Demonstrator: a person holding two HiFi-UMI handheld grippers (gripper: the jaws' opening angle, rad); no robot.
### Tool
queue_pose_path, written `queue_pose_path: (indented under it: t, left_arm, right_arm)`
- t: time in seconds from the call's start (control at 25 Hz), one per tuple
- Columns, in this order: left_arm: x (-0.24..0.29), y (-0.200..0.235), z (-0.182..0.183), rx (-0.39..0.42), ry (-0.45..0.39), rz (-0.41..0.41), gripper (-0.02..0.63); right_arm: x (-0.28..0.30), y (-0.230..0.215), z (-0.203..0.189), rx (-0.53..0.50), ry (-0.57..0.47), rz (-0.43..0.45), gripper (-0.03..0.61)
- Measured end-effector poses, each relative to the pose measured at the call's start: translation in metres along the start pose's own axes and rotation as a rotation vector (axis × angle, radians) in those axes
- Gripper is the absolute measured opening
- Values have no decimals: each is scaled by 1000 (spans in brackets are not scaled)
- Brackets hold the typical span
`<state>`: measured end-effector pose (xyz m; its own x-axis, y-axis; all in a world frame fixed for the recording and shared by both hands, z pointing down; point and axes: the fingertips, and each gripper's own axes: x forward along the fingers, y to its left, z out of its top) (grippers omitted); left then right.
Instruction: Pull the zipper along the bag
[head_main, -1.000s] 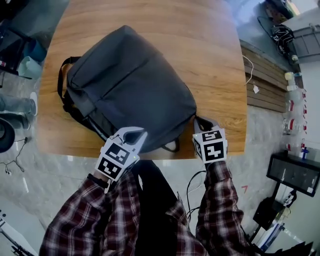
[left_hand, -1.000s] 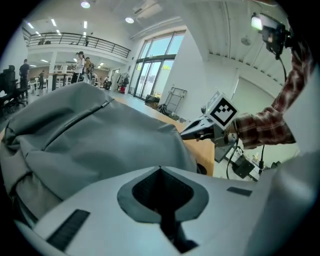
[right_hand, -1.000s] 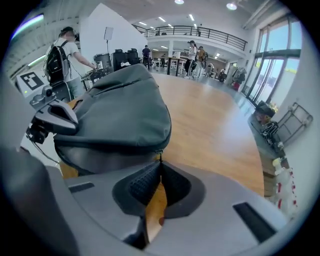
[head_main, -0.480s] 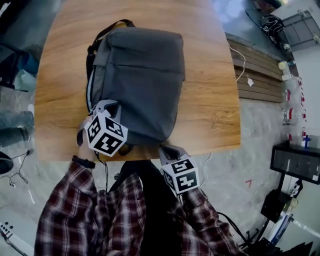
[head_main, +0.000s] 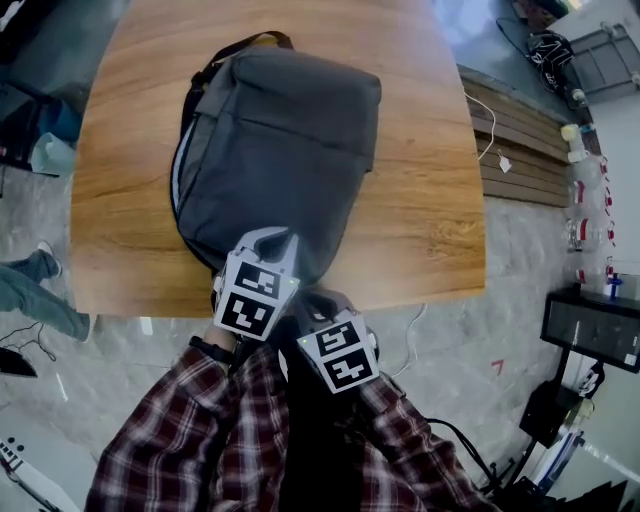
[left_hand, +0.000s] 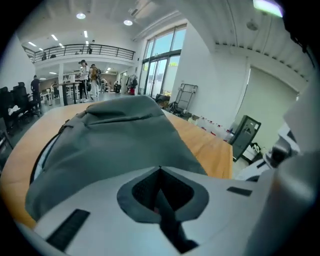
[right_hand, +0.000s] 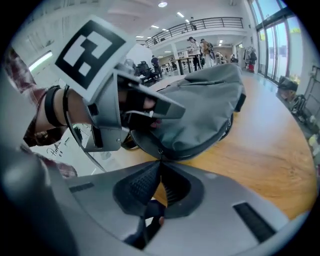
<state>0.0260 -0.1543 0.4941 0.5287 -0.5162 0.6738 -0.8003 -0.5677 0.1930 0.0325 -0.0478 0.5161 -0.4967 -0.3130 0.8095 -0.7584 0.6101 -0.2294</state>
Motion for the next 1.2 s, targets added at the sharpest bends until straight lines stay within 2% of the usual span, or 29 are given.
queue_pose_path:
  t: [0.16, 0.36, 0.48, 0.6, 0.8, 0.88, 1.0, 1.08, 1.2]
  left_arm:
    - [9, -5, -10, 94, 34, -10, 9]
    - [8, -7, -15, 144, 27, -4, 9]
    - [12, -8, -18, 149, 51, -6, 9]
    - [14, -8, -18, 152, 64, -13, 9]
    - [16, -5, -18, 135, 78, -9, 9]
    - [15, -4, -17, 133, 79, -8, 9]
    - [8, -2, -10, 96, 17, -8, 9]
    - [-5, 0, 5, 18, -53, 1, 9]
    - [-41, -1, 49, -95, -196, 2, 9]
  right_arm:
    - [-3, -18, -8, -136, 43, -58, 18]
    - [-18, -61, -10, -243, 34, -174, 18]
    - [-18, -89, 3, -316, 44, -228, 19]
    - [-13, -116, 19, -334, 47, -268, 20]
    - [-5, -126, 32, -362, 51, -252, 25]
    - [-9, -122, 34, -315, 17, -225, 26]
    - [-28, -126, 34, -149, -55, -222, 26]
    - [-53, -133, 40, -32, -128, -244, 26]
    - [-96, -126, 74, 139, -318, -190, 26]
